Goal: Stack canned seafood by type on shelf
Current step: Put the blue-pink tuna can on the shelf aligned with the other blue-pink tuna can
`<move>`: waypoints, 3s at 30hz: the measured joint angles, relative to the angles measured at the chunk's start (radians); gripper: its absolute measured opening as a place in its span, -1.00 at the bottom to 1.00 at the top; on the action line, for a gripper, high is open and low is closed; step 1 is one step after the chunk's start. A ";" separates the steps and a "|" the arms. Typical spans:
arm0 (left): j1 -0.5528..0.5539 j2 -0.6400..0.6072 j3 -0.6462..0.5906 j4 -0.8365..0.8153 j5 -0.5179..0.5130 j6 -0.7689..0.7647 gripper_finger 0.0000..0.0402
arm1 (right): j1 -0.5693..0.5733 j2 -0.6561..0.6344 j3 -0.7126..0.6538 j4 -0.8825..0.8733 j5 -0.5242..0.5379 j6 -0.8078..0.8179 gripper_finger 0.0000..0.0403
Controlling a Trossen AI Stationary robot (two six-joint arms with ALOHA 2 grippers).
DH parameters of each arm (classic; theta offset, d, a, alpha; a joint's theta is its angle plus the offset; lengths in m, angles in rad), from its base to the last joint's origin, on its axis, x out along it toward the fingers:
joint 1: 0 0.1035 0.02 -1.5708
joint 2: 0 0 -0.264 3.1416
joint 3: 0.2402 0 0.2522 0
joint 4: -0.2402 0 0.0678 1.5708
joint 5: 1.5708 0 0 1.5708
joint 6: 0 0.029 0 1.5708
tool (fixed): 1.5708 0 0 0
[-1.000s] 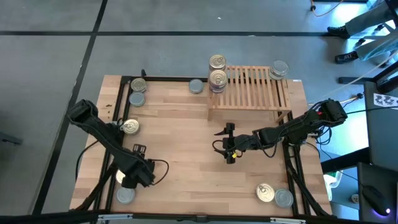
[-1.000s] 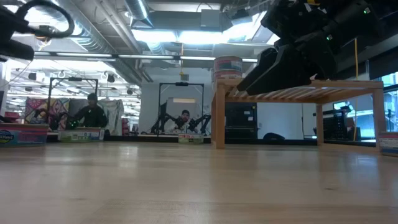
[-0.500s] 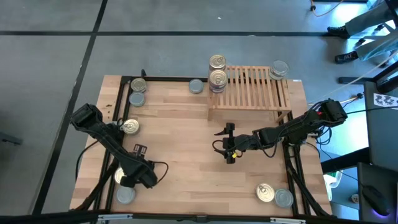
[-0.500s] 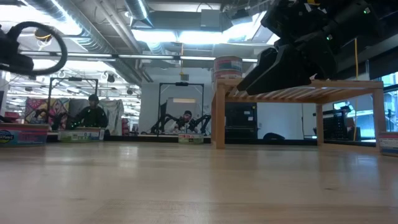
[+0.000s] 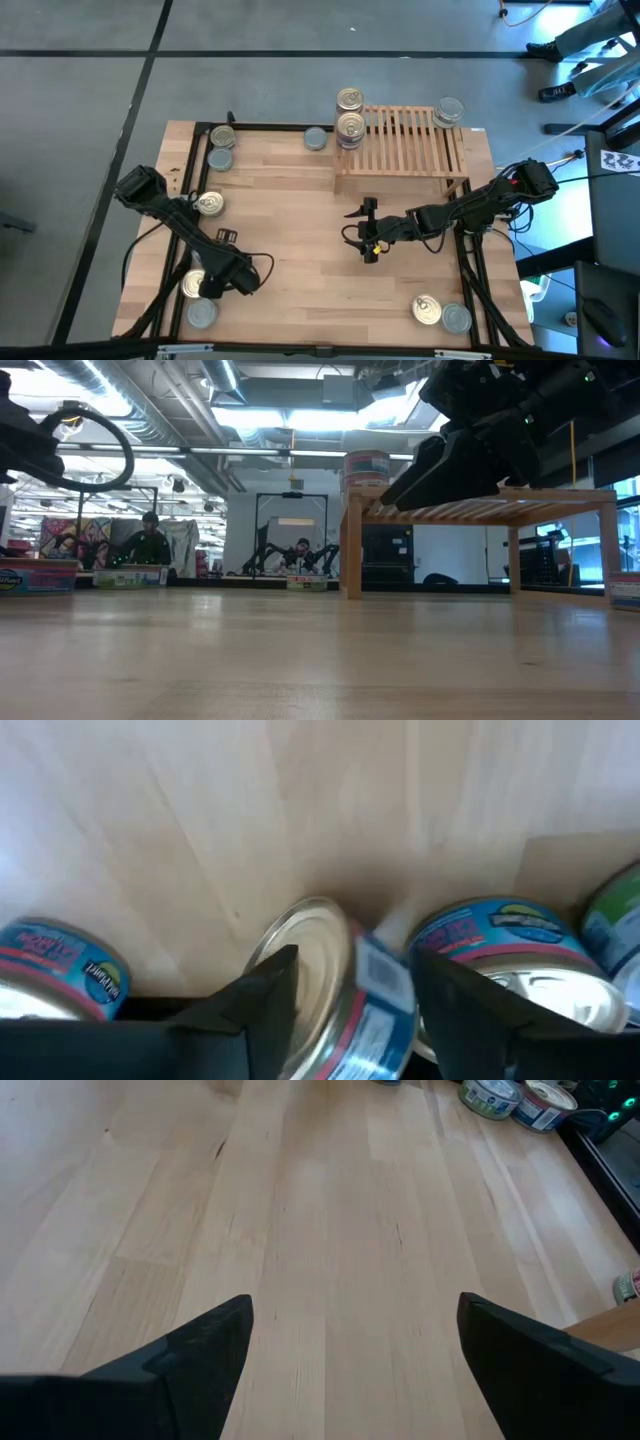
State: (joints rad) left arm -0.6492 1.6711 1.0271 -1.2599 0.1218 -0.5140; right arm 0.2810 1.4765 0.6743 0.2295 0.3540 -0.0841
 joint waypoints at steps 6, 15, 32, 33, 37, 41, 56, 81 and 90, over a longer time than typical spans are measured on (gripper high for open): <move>0.009 0.000 0.000 0.003 0.002 -0.002 0.16 | 0.000 0.000 0.000 -0.004 0.000 0.000 0.71; -0.048 -0.037 0.001 -0.058 0.002 -0.060 0.19 | 0.000 0.000 0.000 -0.014 0.000 0.000 0.71; -0.225 -0.036 0.001 -0.130 -0.067 -0.121 0.19 | 0.000 0.000 0.000 -0.014 0.000 0.000 0.71; -0.223 -0.036 0.001 -0.140 -0.067 -0.170 0.18 | 0.000 0.000 0.000 -0.014 0.000 0.000 0.71; -0.211 -0.054 0.001 -0.148 -0.073 -0.333 0.12 | 0.000 0.001 0.000 -0.010 0.000 0.000 0.71; -0.210 -0.094 0.001 -0.163 -0.089 -0.487 0.04 | 0.000 0.001 0.000 -0.008 0.000 0.000 0.71; -0.224 -0.116 -0.036 -0.233 0.000 -0.884 -0.15 | 0.000 0.001 0.000 -0.011 -0.001 0.001 0.71; -0.227 -0.132 -0.183 -0.040 -0.136 -1.160 -0.16 | 0.000 0.001 0.000 -0.011 -0.011 0.001 0.71; -0.131 -0.132 -0.183 -0.025 -0.327 -1.070 -0.16 | 0.000 0.001 0.000 -0.009 -0.009 0.001 0.71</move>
State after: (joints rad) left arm -0.7801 1.5394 0.8444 -1.2848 -0.2055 -1.5843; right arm 0.2813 1.4773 0.6746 0.2207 0.3447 -0.0833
